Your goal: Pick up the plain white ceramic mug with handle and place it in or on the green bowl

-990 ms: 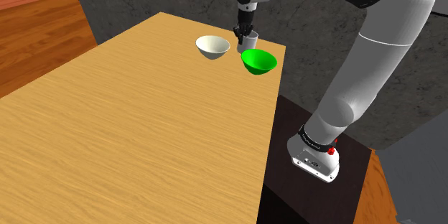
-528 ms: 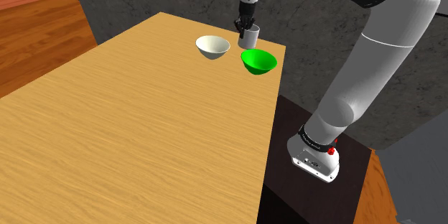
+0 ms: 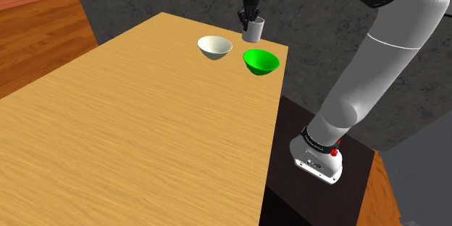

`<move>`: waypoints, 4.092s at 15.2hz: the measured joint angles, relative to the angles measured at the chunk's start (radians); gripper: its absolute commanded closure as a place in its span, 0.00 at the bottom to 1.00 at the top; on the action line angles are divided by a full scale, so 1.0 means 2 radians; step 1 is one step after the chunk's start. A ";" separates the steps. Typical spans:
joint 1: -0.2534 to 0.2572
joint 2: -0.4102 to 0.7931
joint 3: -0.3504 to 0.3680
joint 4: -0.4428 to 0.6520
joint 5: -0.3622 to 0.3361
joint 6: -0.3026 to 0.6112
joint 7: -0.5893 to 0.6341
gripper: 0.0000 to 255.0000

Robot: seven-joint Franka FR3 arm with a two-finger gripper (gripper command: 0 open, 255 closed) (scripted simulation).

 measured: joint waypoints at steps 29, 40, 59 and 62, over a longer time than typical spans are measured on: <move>0.030 -0.269 0.050 -0.185 -0.021 -0.084 0.087 1.00; 0.029 -0.265 0.048 -0.257 -0.023 -0.009 0.088 1.00; 0.030 -0.264 0.049 -0.266 -0.022 0.003 0.090 0.00; 0.030 -0.266 0.048 -0.229 -0.022 -0.036 0.088 0.00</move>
